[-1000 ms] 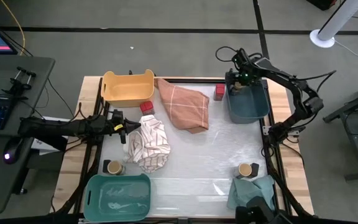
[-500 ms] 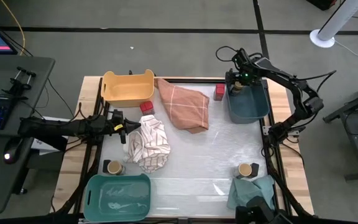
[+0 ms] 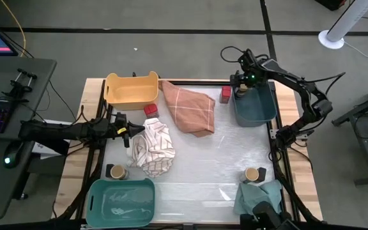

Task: Sort spices by type
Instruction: Put the top gold seasoning bottle into the blue bin, then put the right gold seasoning bottle into the blue bin, then adjust the blue bin

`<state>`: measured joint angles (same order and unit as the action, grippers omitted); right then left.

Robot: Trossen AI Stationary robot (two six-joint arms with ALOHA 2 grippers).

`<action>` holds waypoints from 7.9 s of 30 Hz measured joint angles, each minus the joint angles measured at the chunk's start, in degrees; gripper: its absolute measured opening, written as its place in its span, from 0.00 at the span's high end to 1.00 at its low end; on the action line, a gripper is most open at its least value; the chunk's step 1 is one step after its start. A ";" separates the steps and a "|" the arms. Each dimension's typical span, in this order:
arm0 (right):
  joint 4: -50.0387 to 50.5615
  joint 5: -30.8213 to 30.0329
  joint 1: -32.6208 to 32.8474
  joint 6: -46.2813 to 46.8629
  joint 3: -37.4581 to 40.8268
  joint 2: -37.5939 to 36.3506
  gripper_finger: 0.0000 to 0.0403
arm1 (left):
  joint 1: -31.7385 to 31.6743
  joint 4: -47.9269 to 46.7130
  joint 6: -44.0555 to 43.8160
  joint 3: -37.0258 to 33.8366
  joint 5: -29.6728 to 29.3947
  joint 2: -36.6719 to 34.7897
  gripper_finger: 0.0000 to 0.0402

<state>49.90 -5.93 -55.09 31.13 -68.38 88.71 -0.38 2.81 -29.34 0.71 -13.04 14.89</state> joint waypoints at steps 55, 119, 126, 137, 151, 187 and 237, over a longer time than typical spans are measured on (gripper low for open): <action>33.20 14.88 71.17 29.88 -12.87 -9.56 0.11 | 0.00 0.00 0.00 0.00 0.00 0.00 1.00; 14.45 5.20 94.98 25.68 7.63 -5.07 0.33 | 0.00 0.00 0.00 0.00 0.00 -0.02 1.00; 23.47 -4.73 87.45 27.64 -5.55 -5.75 0.33 | 0.00 0.00 0.00 0.00 0.00 0.00 1.00; 38.70 -22.29 54.41 30.39 -24.62 -6.91 0.33 | -0.02 0.00 0.00 0.00 0.00 0.00 1.00; 34.67 -16.99 6.70 5.44 -24.57 -1.03 0.33 | -0.01 -0.07 0.00 0.00 0.00 0.00 1.00; 21.28 -8.03 -1.57 0.09 -11.38 10.38 0.33 | -0.02 0.00 0.00 0.00 0.00 0.00 1.00; 7.50 -0.66 -3.41 -7.14 -9.53 2.84 0.10 | 0.00 0.00 0.00 0.00 0.01 0.00 1.00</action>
<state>57.41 -6.59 -58.50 23.99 -77.91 91.54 -0.38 2.81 -29.34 0.71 -13.03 14.90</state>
